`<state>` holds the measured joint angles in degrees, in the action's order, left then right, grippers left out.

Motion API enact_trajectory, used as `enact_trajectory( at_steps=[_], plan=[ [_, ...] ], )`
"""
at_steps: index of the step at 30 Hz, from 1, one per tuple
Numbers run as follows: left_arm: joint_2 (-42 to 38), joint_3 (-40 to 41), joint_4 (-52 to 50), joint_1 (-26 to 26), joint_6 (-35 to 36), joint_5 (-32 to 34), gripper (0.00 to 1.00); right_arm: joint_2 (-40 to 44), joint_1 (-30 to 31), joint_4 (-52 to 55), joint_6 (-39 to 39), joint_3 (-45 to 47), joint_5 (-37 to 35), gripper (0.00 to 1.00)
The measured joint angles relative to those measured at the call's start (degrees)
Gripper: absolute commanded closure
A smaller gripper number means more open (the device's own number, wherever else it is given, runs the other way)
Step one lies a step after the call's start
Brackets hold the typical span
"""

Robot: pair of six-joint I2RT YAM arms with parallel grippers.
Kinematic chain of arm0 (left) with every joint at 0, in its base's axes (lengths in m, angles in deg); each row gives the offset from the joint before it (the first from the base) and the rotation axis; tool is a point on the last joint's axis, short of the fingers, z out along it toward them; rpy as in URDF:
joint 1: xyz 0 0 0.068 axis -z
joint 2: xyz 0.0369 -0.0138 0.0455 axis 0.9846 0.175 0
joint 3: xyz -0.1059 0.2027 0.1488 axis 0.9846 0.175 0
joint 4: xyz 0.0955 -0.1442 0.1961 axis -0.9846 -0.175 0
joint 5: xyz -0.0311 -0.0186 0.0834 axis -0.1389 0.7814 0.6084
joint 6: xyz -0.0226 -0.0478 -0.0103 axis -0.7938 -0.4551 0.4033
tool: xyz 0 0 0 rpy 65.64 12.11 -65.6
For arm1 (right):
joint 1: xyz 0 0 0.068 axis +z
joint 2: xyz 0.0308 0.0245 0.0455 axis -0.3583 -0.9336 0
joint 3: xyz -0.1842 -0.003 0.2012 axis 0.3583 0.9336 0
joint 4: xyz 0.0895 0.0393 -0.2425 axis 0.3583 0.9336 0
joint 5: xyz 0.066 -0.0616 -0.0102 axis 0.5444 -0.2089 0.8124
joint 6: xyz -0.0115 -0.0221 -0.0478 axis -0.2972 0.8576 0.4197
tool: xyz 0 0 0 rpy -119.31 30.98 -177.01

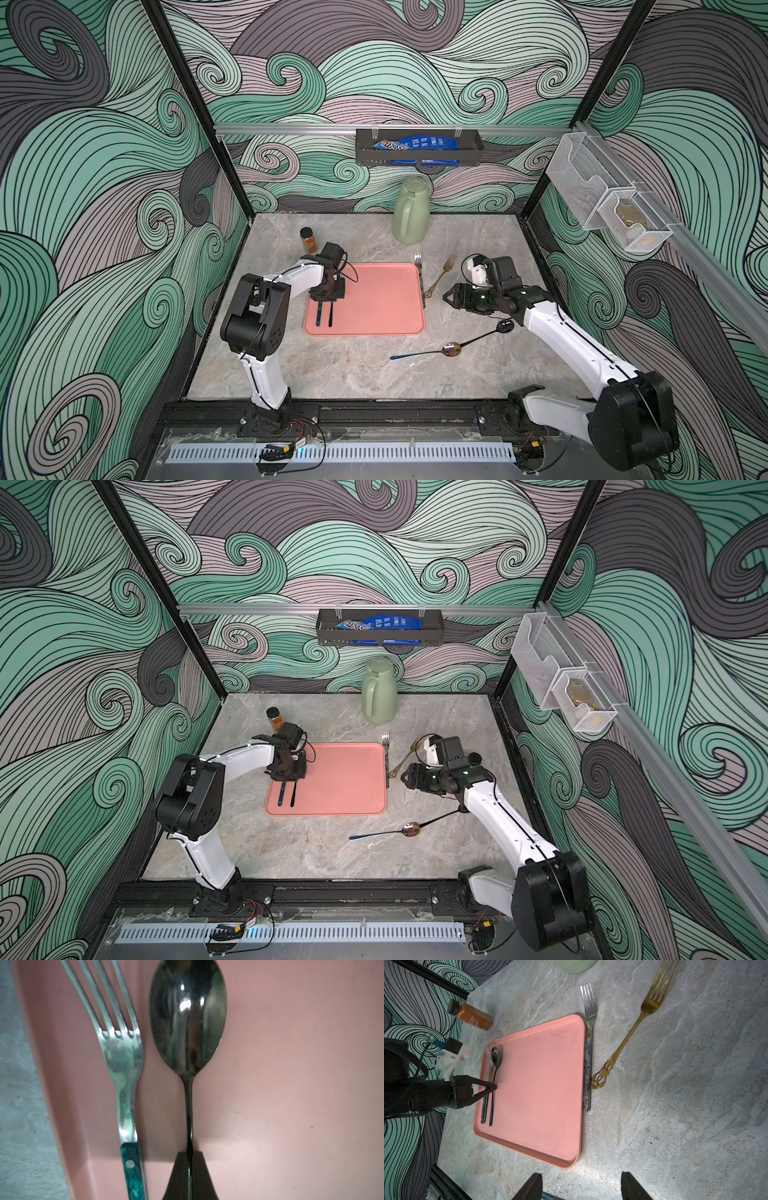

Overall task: Set the spoon and fork side by side
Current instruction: Place the spoon on the tray, then pick up the fork at the center of the board.

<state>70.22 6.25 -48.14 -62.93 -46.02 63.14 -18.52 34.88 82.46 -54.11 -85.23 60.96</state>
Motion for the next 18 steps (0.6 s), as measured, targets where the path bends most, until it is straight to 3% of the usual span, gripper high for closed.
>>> enact_trajectory(
  at_steps=[4, 12, 18],
  plan=[
    [-0.6, 0.3, 0.0, 0.0, -0.9, 0.8, 0.73, 1.5, -0.8, 0.9, 0.5, 0.0, -0.2, 0.34],
    [-11.6, 2.5, -0.7, 0.5, -2.6, 1.3, 0.67, 2.8, -4.8, 3.3, 1.5, -0.3, -0.7, 0.34],
    [-24.0, 6.3, -0.4, 7.7, -4.2, 1.0, 0.69, 6.6, -5.3, 3.7, 1.3, -0.3, -1.1, 0.31]
  ],
)
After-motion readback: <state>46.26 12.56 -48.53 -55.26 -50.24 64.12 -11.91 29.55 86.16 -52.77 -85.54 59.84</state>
